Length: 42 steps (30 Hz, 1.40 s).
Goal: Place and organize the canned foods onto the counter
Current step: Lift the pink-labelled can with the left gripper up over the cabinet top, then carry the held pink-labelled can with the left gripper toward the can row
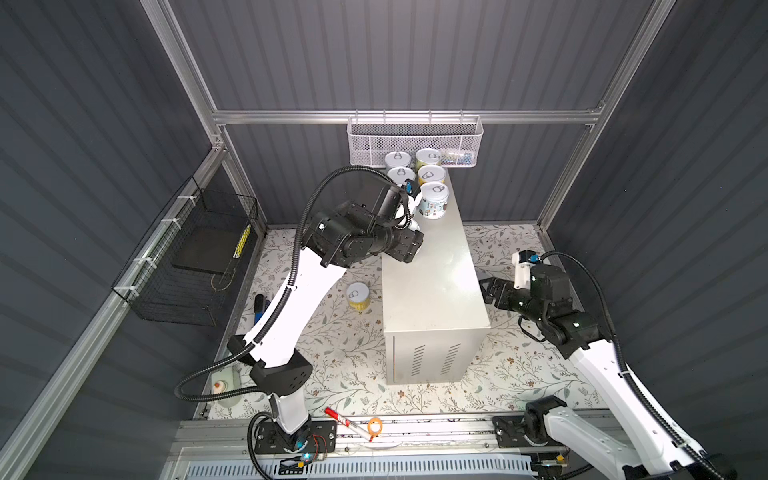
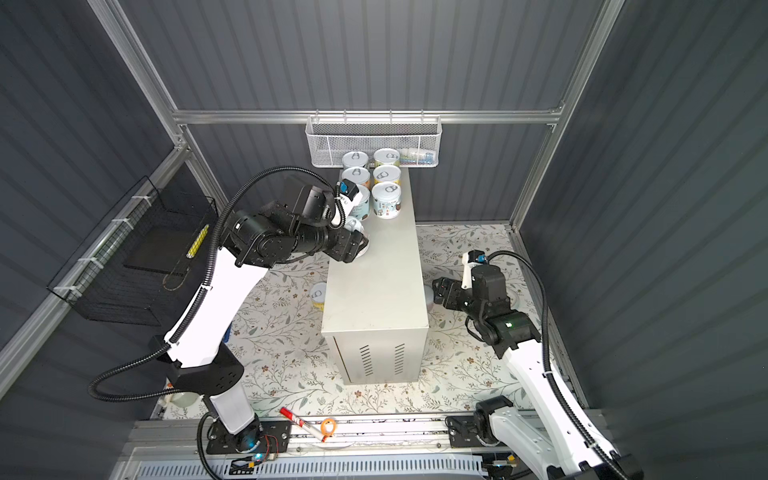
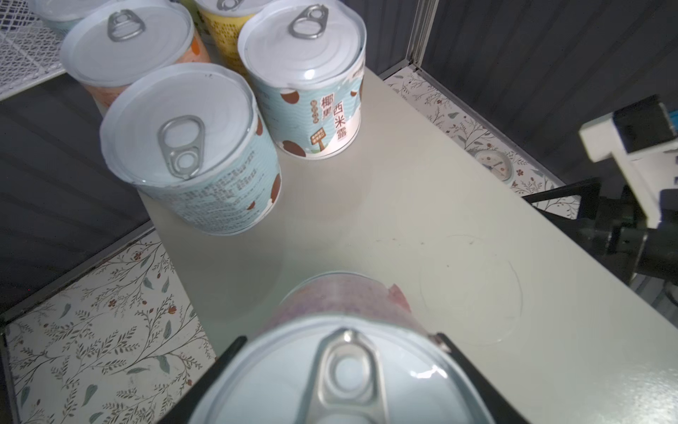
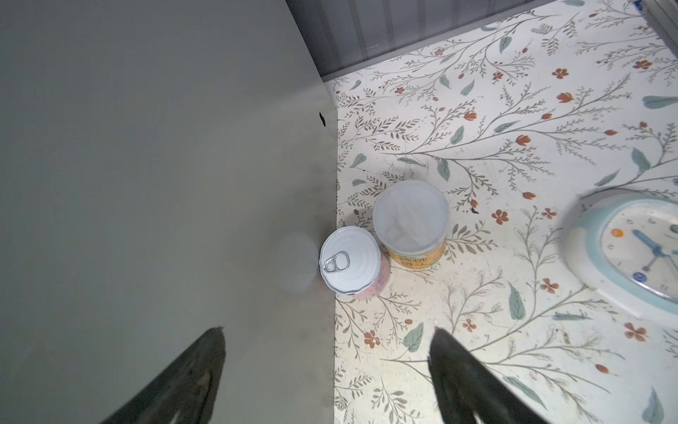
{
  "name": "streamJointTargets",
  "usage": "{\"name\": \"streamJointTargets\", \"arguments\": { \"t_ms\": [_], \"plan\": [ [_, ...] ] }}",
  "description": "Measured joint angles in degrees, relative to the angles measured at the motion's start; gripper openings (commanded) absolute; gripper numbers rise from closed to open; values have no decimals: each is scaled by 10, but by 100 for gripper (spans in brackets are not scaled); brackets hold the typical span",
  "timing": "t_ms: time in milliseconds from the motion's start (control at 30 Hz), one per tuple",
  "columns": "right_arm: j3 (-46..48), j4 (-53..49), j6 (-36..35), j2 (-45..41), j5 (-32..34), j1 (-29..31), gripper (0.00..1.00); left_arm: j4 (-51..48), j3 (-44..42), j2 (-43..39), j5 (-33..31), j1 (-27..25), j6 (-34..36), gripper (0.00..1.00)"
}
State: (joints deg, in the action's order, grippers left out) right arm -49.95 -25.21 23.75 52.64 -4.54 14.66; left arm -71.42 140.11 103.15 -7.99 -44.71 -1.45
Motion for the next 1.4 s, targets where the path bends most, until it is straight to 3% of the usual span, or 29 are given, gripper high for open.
{"name": "streamJointTargets", "arguments": {
  "t_ms": [167, 300, 433, 800, 1033, 1400],
  "plan": [
    [0, 0, -1, 0, 0, 0, 90, -10, 6, 9, -17, 0, 0, 0],
    [0, 0, -2, 0, -2, 0, 91, -10, 6, 9, -22, 0, 0, 27],
    [0, 0, -2, 1, -7, 0, 92, -10, 6, 11, -25, 0, 0, 45],
    [-5, 2, -7, 17, -21, 0, 93, 13, 6, 21, -28, 0, 7, 52],
    [-8, 2, -6, 17, -30, 0, 96, 21, 6, 24, -28, 0, 9, 72],
    [-15, 1, -6, 17, -31, 0, 96, 24, 6, 24, -30, 0, 15, 82]
  ]
}}
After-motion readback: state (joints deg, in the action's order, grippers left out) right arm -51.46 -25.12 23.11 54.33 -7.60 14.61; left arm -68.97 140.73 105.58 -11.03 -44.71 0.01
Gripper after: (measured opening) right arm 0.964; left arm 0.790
